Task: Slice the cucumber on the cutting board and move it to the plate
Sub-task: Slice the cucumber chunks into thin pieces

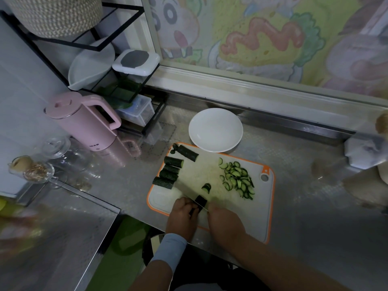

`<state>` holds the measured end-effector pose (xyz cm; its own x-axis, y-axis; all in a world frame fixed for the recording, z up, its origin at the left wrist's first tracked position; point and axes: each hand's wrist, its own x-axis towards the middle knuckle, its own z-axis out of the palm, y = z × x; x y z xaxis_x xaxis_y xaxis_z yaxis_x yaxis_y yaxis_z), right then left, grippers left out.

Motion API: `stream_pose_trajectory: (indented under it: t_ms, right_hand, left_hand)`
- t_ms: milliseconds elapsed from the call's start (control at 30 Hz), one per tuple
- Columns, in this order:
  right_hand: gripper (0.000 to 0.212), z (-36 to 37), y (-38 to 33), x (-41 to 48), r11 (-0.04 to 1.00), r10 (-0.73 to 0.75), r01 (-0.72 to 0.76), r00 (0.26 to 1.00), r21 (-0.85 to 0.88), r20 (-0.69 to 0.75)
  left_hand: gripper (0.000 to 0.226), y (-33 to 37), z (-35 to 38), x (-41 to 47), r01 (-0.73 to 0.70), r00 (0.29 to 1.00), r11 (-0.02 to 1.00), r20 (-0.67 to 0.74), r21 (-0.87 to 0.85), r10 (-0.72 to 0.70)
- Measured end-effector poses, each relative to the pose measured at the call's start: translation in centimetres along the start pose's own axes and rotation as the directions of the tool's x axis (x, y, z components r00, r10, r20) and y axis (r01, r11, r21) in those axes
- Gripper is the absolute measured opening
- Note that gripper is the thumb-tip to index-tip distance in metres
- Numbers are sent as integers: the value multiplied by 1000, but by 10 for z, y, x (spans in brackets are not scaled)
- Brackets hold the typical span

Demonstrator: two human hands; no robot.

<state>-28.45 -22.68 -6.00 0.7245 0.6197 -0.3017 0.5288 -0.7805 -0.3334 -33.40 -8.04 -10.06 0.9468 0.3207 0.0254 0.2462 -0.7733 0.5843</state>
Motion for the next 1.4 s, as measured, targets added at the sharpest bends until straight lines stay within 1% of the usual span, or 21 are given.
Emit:
stream_pose_trajectory:
  t_ms: [67, 133, 267, 400, 467, 700, 800, 933, 967, 1000, 1067, 1100, 1167, 1300, 1400]
  right_hand:
    - [40, 1, -2, 2, 1000, 0, 0, 1000, -26, 4]
    - [36, 4, 0, 2, 1000, 2, -3, 1000, -5, -10]
    - [28, 4, 4, -3, 1000, 4, -4, 1000, 5, -23]
    - [35, 0, 12, -16, 1000, -16, 16, 999, 6, -33]
    - [39, -2, 16, -22, 999, -27, 27, 1000, 24, -15]
    - [37, 3, 14, -18, 998, -3, 0, 999, 61, 39]
    - [39, 6, 5, -7, 999, 20, -22, 998, 32, 52]
    - [44, 3, -2, 5, 1000, 2, -1, 999, 30, -34]
    - [45, 3, -1, 7, 1000, -10, 10, 997, 6, -80]
    - [42, 3, -2, 9, 1000, -12, 13, 997, 11, -79]
    - [31, 1, -3, 6, 999, -3, 3, 1000, 51, -7]
    - [28, 1, -3, 4, 997, -2, 2, 1000, 71, -3]
    - [25, 1, 1, -3, 997, 13, -9, 999, 74, -50]
    - [26, -6, 10, -20, 999, -20, 20, 1000, 26, -15]
    - [28, -7, 18, -26, 999, -19, 19, 1000, 28, 12]
  left_hand:
    - [4, 0, -1, 1, 31, 999, 999, 32, 27, -32]
    - [2, -1, -2, 0, 56, 997, 997, 53, 43, -58]
    - [1, 0, -3, 0, 63, 996, 997, 56, 44, -65]
    - [4, 2, -5, 1, 70, 995, 996, 68, 49, -74]
    - [4, 3, -6, 2, 61, 995, 997, 69, 55, -65]
    - [2, -1, -4, 1, 72, 994, 995, 74, 67, -76]
    - [2, -4, -5, 1, 60, 994, 996, 82, 70, -66]
    - [2, -2, -5, 0, 61, 995, 996, 75, 59, -65]
    - [3, -1, -6, 0, 70, 994, 996, 78, 55, -75]
    - [4, 1, -6, 1, 79, 993, 995, 84, 54, -84]
    - [5, 3, -7, 1, 98, 991, 994, 92, 46, -102]
    - [6, 4, -7, 1, 104, 990, 994, 88, 42, -107]
    - [8, 6, -9, 1, 108, 990, 993, 85, 43, -112]
    - [12, 8, -11, -1, 107, 990, 993, 87, 54, -111]
    - [11, 7, -11, 0, 109, 990, 993, 90, 52, -113]
